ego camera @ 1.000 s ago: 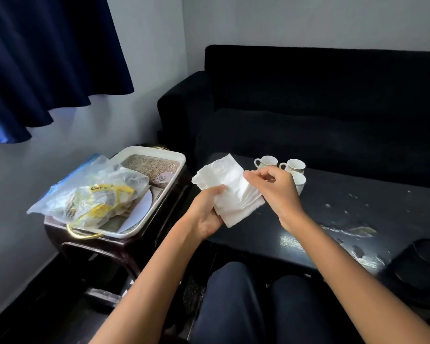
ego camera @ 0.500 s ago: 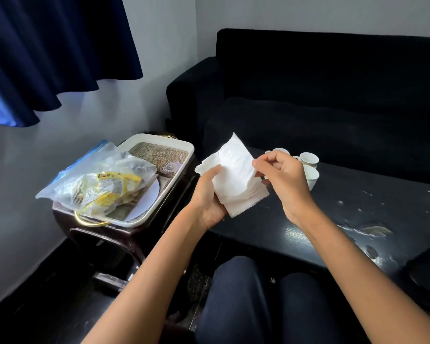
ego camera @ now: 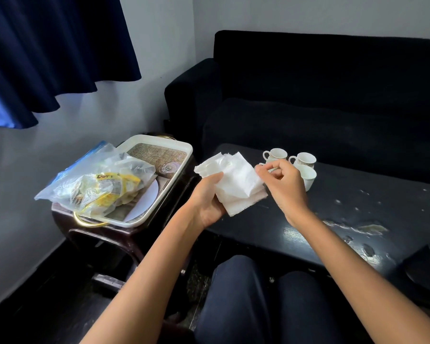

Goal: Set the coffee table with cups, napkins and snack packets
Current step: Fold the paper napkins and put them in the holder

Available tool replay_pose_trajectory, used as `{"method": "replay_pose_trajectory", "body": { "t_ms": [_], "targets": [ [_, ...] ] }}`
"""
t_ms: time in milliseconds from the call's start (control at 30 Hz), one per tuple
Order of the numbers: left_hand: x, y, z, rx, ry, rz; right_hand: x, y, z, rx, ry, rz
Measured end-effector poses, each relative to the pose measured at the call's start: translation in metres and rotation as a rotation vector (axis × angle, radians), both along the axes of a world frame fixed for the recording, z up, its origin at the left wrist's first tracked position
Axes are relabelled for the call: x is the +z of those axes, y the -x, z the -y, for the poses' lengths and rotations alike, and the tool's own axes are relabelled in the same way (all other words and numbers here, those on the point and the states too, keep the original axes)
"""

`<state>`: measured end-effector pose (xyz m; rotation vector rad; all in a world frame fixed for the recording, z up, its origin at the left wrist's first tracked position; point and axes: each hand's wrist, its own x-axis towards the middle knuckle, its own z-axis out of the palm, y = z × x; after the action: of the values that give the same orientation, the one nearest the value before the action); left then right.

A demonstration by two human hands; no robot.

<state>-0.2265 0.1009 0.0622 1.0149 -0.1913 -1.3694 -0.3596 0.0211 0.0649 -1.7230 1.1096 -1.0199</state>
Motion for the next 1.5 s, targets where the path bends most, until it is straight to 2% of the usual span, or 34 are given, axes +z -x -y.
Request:
{"method": "replay_pose_trajectory", "body": {
  "t_ms": [67,133,233,300,533,633,800,1233,1367,1500],
  "targets": [
    [-0.002,-0.001,0.0,-0.004,-0.001,0.021,0.005,0.001,-0.005,-0.022,0.236,-0.009],
    [-0.003,-0.002,0.001,-0.026,0.02,0.021,0.01,0.002,-0.012,0.116,0.436,-0.064],
    [-0.003,-0.004,0.0,-0.095,0.034,-0.019,0.007,0.002,-0.022,0.351,0.578,-0.321],
    [-0.002,-0.004,-0.002,-0.142,0.032,-0.021,0.0,0.001,-0.025,0.389,0.625,-0.423],
    [-0.002,-0.003,-0.004,-0.13,0.103,-0.034,-0.007,-0.006,-0.031,0.211,0.705,-0.331],
    [-0.001,-0.003,-0.004,-0.147,0.133,-0.051,-0.002,-0.003,-0.035,0.134,0.824,-0.249],
    [0.0,-0.005,-0.002,-0.138,0.115,-0.069,-0.006,0.005,-0.045,0.232,0.947,-0.229],
    [0.0,-0.002,-0.003,-0.171,0.008,0.062,-0.023,0.012,-0.052,0.367,0.976,-0.311],
    [0.001,0.0,-0.003,-0.154,0.003,0.076,-0.011,0.015,-0.055,0.324,0.745,-0.222],
    [0.004,0.001,-0.004,-0.145,0.031,0.089,0.007,0.011,-0.042,0.048,0.531,-0.042]
  ]
}}
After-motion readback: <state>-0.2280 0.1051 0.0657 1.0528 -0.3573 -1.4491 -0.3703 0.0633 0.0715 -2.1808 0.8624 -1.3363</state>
